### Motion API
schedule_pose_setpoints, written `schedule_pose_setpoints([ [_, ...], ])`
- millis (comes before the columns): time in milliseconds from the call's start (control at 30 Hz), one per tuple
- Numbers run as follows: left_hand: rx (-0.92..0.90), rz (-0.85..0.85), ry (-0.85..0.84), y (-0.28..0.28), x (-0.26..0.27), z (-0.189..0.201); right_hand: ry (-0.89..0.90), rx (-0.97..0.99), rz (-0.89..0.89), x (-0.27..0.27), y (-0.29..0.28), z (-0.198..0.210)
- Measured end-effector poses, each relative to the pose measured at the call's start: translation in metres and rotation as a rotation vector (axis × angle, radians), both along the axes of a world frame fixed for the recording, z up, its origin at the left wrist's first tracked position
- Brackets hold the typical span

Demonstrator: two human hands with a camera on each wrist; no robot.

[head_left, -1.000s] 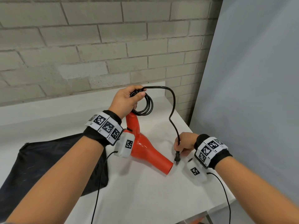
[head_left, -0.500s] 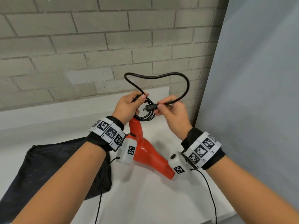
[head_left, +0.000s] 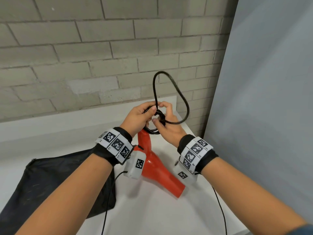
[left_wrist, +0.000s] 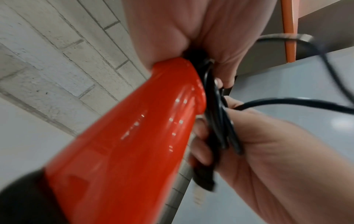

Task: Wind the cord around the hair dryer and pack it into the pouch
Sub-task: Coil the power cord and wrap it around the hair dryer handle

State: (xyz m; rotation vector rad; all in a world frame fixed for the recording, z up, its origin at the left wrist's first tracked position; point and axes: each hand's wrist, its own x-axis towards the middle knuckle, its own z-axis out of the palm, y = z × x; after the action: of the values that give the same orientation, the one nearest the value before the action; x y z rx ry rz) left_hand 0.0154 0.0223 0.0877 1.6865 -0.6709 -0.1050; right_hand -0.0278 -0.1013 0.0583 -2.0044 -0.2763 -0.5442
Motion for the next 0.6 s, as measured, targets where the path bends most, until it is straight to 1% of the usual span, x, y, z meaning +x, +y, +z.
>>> schedule_pose_setpoints([
  [100,-0.049,0.011,0.028,0.001,0.004,0.000,0.087,-0.138,0.055,-0.005,-0.019,-0.016],
  [167,-0.087,0.030,0.062,0.000,0.005,0.000,0.217,-0.193,0.014,-0.001,-0.038,-0.035],
  [200,-0.102,0.030,0.079,0.001,0.007,0.000,0.342,-0.271,-0.028,0.003,-0.050,-0.046],
  [267,-0.113,0.032,0.097,0.002,0.009,0.000,0.713,-0.579,-0.097,0.006,-0.071,-0.064],
  [300,-0.108,0.034,0.098,0.002,0.010,0.000,0.854,-0.689,-0.114,0.007,-0.080,-0.072],
  [333,-0.104,0.028,0.095,0.003,0.010,0.001,0.945,-0.721,-0.131,0.006,-0.087,-0.077],
  [367,-0.102,0.019,0.092,0.003,0.011,0.001,0.996,-0.726,-0.145,0.007,-0.091,-0.081],
  [433,-0.100,0.001,0.089,0.004,0.010,0.002,0.936,-0.752,-0.169,0.012,-0.093,-0.083],
  [467,-0.100,-0.004,0.085,0.004,0.011,0.003,0.869,-0.722,-0.184,0.015,-0.092,-0.084],
  [500,-0.101,-0.007,0.081,0.003,0.011,0.002,0.803,-0.634,-0.171,0.017,-0.087,-0.080],
  [533,-0.104,-0.013,0.081,0.002,0.012,0.001,0.732,-0.523,-0.121,0.018,-0.081,-0.073],
  [600,-0.107,-0.023,0.082,0.002,0.013,0.000,0.588,-0.338,0.080,0.019,-0.065,-0.050],
])
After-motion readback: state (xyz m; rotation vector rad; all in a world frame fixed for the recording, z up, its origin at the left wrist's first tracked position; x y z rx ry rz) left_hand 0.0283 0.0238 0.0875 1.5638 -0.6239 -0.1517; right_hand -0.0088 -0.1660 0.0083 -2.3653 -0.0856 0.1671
